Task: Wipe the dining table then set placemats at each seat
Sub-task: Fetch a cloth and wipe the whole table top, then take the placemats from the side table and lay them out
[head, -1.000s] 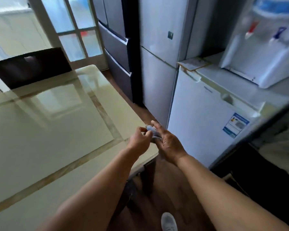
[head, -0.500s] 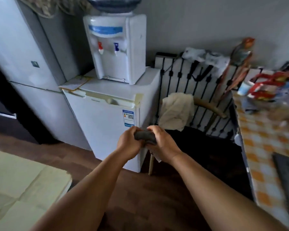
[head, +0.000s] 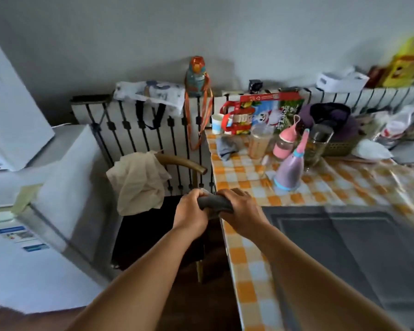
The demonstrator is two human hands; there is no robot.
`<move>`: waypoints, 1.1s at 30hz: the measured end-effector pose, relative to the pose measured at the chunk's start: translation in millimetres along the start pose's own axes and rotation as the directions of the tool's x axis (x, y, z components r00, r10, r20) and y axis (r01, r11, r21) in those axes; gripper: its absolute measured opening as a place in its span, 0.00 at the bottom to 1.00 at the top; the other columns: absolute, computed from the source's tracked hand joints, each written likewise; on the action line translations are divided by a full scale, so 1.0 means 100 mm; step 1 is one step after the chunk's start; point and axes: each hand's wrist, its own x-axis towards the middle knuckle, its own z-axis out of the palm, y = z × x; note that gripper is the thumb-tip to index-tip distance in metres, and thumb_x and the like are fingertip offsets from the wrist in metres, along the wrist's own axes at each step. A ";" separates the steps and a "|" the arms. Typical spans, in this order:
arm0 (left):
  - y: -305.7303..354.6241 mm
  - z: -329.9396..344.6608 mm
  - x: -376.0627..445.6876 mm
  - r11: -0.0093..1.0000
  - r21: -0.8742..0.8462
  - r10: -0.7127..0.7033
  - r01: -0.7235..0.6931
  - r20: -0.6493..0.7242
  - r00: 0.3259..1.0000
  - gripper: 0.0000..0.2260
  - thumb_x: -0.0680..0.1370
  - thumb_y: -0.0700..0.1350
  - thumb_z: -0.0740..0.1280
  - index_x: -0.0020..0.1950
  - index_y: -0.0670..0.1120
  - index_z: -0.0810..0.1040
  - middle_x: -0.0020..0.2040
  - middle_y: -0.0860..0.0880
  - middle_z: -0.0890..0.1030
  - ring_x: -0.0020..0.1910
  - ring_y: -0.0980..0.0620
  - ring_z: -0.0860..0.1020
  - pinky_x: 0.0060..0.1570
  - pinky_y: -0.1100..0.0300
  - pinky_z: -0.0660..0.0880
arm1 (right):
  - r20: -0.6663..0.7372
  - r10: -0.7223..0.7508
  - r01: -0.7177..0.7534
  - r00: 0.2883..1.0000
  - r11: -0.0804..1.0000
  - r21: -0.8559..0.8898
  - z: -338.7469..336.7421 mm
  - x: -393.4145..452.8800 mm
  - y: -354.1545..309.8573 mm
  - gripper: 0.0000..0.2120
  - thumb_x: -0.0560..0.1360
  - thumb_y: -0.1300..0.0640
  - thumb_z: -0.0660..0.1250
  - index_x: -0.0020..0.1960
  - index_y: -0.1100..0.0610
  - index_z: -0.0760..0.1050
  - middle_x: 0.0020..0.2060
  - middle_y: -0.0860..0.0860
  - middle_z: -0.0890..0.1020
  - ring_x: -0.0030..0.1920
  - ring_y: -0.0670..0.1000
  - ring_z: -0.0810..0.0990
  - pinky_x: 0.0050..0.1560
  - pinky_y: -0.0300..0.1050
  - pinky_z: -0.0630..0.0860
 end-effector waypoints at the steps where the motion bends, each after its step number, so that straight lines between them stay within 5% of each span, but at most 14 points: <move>1: 0.08 0.14 0.09 1.000 0.002 0.005 -0.005 0.012 1.000 0.10 0.74 0.40 0.67 0.49 0.55 0.72 0.47 0.52 0.76 0.42 0.54 0.74 0.36 0.66 0.68 | 0.009 0.009 -0.009 1.000 1.000 -0.003 -0.04 0.04 0.18 0.21 0.73 0.51 0.66 0.65 0.50 0.69 0.58 0.52 0.74 0.58 0.56 0.71 0.57 0.51 0.71; 7: 0.38 1.00 0.83 0.999 0.020 -0.040 0.039 0.063 0.997 0.14 0.74 0.40 0.65 0.57 0.54 0.74 0.58 0.47 0.74 0.51 0.48 0.77 0.52 0.52 0.77 | -0.016 0.071 -0.071 0.997 0.997 0.001 -0.08 0.56 1.22 0.21 0.72 0.50 0.66 0.65 0.49 0.72 0.59 0.52 0.76 0.60 0.57 0.72 0.62 0.51 0.68; 14: 0.26 1.48 1.41 0.988 0.128 -0.096 0.083 0.098 0.991 0.27 0.75 0.38 0.64 0.72 0.52 0.60 0.71 0.47 0.58 0.64 0.42 0.69 0.62 0.56 0.69 | -0.132 -0.009 -0.007 0.991 0.993 -0.118 0.26 1.06 1.78 0.24 0.69 0.50 0.66 0.65 0.50 0.71 0.59 0.53 0.78 0.59 0.60 0.74 0.58 0.57 0.70; 17: 0.17 1.57 1.49 0.978 0.148 -0.181 0.148 0.242 0.953 0.34 0.75 0.36 0.63 0.75 0.57 0.51 0.76 0.48 0.47 0.70 0.42 0.63 0.53 0.63 0.66 | 0.041 0.088 -0.080 0.995 0.982 -0.173 0.45 1.15 1.93 0.31 0.74 0.45 0.62 0.74 0.46 0.57 0.72 0.48 0.66 0.73 0.54 0.61 0.70 0.54 0.56; 21: 0.12 1.62 1.38 0.974 0.124 -0.214 0.187 0.260 0.941 0.36 0.75 0.33 0.60 0.75 0.58 0.49 0.77 0.51 0.45 0.73 0.44 0.59 0.51 0.66 0.65 | 0.093 0.131 -0.117 0.987 0.983 -0.142 0.59 1.07 1.97 0.30 0.77 0.46 0.57 0.76 0.46 0.50 0.76 0.45 0.56 0.76 0.48 0.52 0.73 0.50 0.49; 24: 0.18 1.60 1.18 0.975 0.072 -0.221 0.210 0.213 0.952 0.35 0.74 0.32 0.60 0.74 0.58 0.52 0.76 0.51 0.49 0.73 0.43 0.58 0.52 0.67 0.68 | 0.038 0.140 -0.136 0.989 0.986 -0.096 0.53 0.88 1.83 0.30 0.78 0.48 0.57 0.76 0.46 0.50 0.77 0.46 0.54 0.76 0.49 0.51 0.73 0.49 0.50; 28: 0.38 1.63 0.69 0.960 -0.006 -0.271 0.278 0.204 0.941 0.28 0.75 0.36 0.62 0.71 0.54 0.59 0.70 0.46 0.61 0.65 0.39 0.68 0.59 0.49 0.74 | -0.060 0.269 -0.270 0.961 0.963 -0.009 0.32 0.40 1.54 0.26 0.75 0.56 0.62 0.72 0.49 0.61 0.71 0.51 0.67 0.70 0.55 0.64 0.69 0.50 0.60; 33: 0.43 1.71 0.17 0.886 -0.093 -0.424 0.453 0.231 0.876 0.22 0.74 0.39 0.62 0.67 0.48 0.66 0.65 0.42 0.70 0.61 0.40 0.73 0.59 0.49 0.74 | 0.010 0.404 -0.404 0.915 0.912 0.067 0.18 -0.28 1.29 0.23 0.74 0.56 0.63 0.68 0.49 0.66 0.63 0.53 0.71 0.65 0.56 0.68 0.61 0.50 0.67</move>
